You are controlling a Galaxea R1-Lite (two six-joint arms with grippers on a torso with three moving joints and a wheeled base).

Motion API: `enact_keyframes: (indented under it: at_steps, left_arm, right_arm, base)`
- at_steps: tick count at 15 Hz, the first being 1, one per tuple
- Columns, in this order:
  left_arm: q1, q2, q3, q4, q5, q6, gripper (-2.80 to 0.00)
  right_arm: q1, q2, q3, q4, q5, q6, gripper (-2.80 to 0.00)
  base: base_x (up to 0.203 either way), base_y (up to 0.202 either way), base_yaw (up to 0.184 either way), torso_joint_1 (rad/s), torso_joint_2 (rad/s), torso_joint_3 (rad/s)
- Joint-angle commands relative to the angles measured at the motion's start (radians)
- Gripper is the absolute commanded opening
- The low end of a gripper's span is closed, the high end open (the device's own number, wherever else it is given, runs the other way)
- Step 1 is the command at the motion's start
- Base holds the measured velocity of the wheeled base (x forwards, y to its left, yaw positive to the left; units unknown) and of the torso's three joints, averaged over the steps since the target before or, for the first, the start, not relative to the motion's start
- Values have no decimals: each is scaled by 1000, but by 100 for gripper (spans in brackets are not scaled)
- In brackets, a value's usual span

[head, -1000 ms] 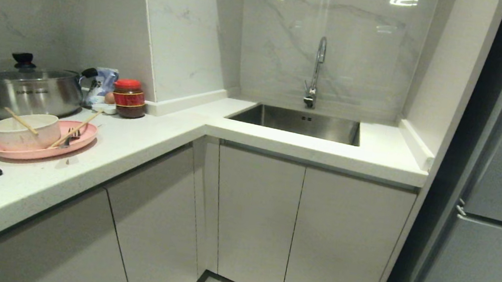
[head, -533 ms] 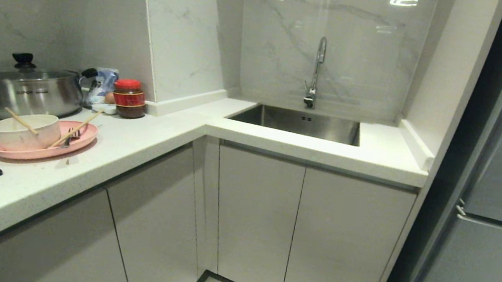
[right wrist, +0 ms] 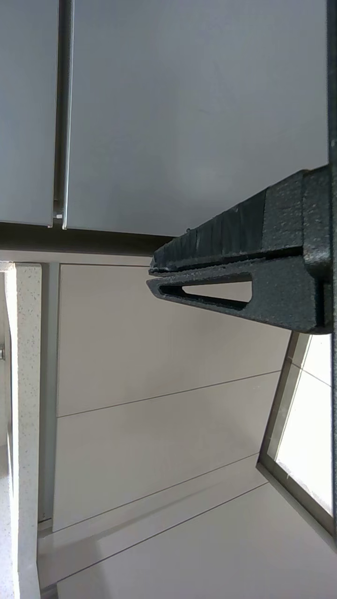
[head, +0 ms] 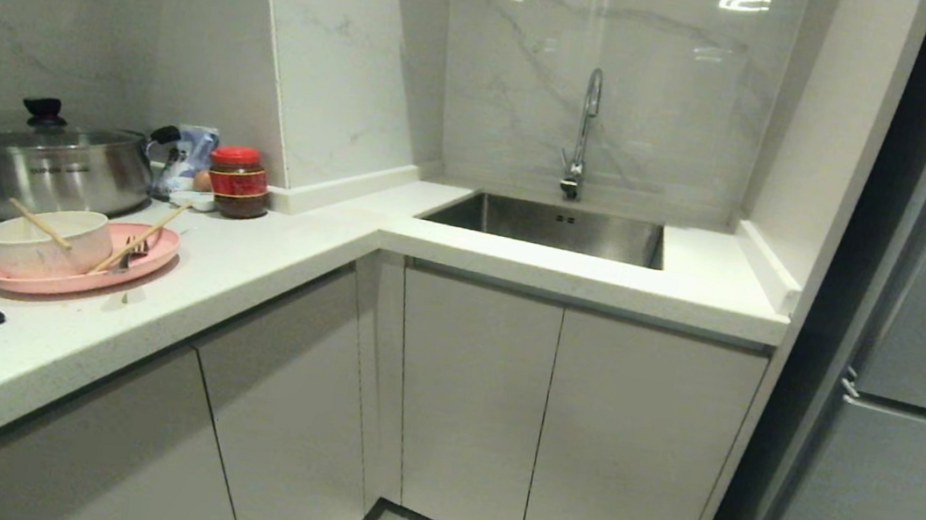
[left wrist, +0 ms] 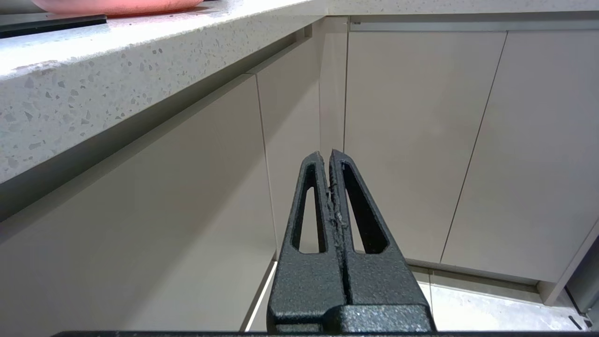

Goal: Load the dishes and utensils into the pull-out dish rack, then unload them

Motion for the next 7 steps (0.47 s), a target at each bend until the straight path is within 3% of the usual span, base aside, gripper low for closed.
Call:
enact_keyframes:
  at_steps: [1, 7]
  left_arm:
    - [0, 2, 6, 0, 0, 0, -280]
    - [0, 2, 6, 0, 0, 0, -280]
  right_arm:
    - [-1, 1, 26, -1, 0, 3, -280]
    - [0, 1, 26, -3, 0, 8, -280]
  base:
    - [0, 0, 0, 0, 0, 0]
    - [0, 0, 0, 0, 0, 0]
